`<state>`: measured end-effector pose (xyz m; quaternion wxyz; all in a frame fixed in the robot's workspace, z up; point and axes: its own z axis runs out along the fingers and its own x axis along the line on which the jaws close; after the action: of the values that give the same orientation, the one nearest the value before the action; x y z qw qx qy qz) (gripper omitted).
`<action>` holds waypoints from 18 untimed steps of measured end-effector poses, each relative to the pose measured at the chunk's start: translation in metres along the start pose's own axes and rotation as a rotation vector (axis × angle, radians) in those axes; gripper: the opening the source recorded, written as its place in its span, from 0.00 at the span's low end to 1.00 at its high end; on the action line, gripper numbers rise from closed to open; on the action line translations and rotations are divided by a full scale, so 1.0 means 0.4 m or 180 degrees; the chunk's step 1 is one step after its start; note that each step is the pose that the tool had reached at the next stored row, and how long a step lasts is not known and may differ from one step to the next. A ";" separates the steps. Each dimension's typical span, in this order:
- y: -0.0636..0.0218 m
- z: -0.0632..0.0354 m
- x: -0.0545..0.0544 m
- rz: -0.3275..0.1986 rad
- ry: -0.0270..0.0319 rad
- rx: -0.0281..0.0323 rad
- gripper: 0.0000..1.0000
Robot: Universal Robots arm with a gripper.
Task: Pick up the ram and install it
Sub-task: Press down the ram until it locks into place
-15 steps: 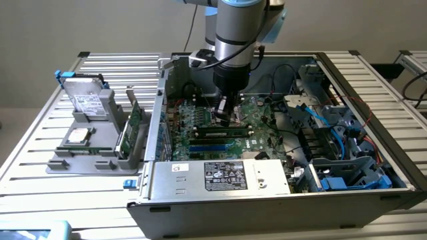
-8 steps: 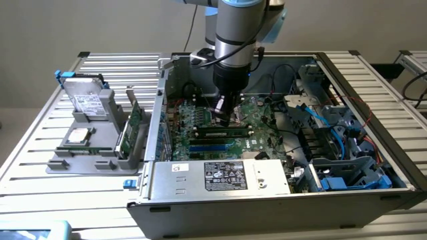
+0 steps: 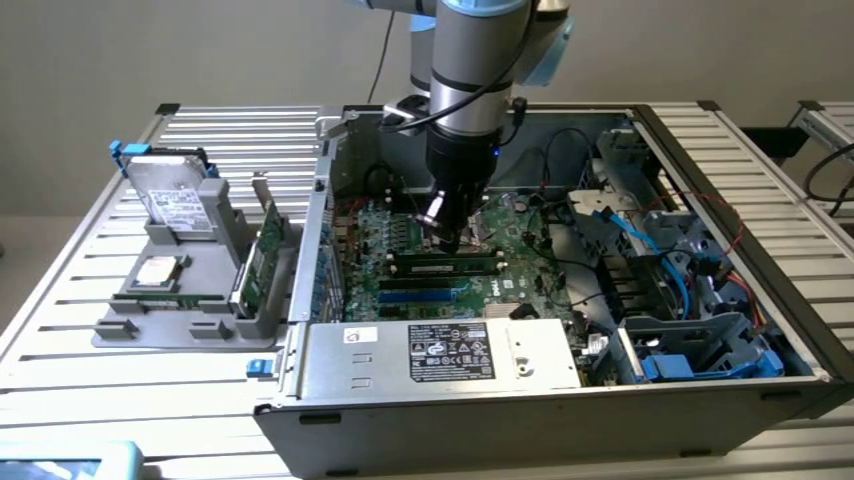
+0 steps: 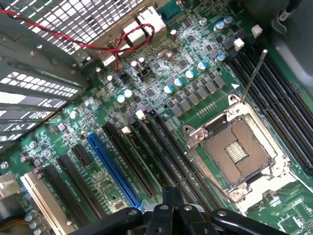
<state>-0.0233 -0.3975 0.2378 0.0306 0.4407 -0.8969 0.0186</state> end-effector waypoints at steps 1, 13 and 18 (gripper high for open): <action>0.000 0.000 0.000 0.0039 -0.0002 0.0001 0.11; 0.000 0.002 0.000 0.0418 -0.0040 0.0102 0.11; 0.000 0.002 0.000 0.0625 -0.0043 0.0099 0.11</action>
<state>-0.0233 -0.3975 0.2371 0.0158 0.3513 -0.9356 0.0324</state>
